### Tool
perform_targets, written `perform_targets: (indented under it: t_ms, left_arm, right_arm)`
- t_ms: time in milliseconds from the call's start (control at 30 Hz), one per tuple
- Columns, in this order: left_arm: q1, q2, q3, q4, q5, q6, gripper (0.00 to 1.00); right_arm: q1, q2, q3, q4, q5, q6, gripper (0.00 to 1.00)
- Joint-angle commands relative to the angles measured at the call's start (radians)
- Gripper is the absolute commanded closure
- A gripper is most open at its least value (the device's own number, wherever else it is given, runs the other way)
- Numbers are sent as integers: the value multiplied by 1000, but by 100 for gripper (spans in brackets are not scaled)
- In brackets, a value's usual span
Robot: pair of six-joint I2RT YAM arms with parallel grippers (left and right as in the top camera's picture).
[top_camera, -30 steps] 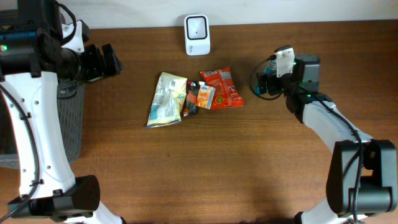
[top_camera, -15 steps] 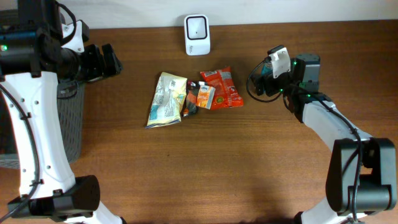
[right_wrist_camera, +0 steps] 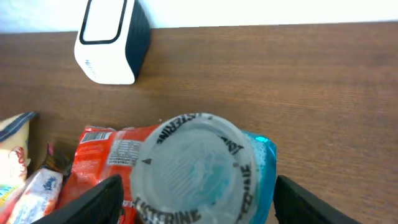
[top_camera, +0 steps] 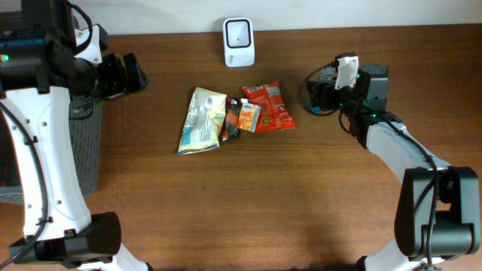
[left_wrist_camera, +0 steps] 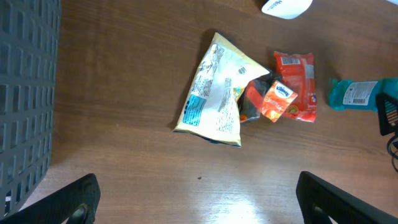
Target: Scan the item barcode
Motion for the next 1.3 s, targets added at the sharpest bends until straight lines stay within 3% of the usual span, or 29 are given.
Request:
perform_targets:
  t_ms: [0,200,400,700,800,967,1067,1133,1267]
  left_arm:
    - [0,-10,6,-2,0,-9,1]
    - [0,-10,6,-2,0,-9,1]
    - [0,-10,6,-2,0,-9,1]
    - [0,-10,6,-2,0,-9,1]
    - [0,-10,6,-1,0,-9,1]
    - [0,-10,6,-1,0,-9,1]
    - [0,-10,6,-2,0,-9,1]
    - [0,-10,6,-2,0,-9,1]
    - [0,-10,6,-2,0,-9,1]
  right_arm:
    - [0,-2,8,-36,113,147,25]
    - [60,-2,8,-68,274,126,26]
    - [93,-2,10,-1,303,127,60]
    - [132,-2,98,10,306,123,72]
    - [169,-2,155,13,382,39,72]
    - [276,0,205,109,619,-297,73]
    - [310,1,205,175,632,-370,73]
    - [350,30,207,307,632,-432,76]
    - [384,135,269,361,633,-444,78]
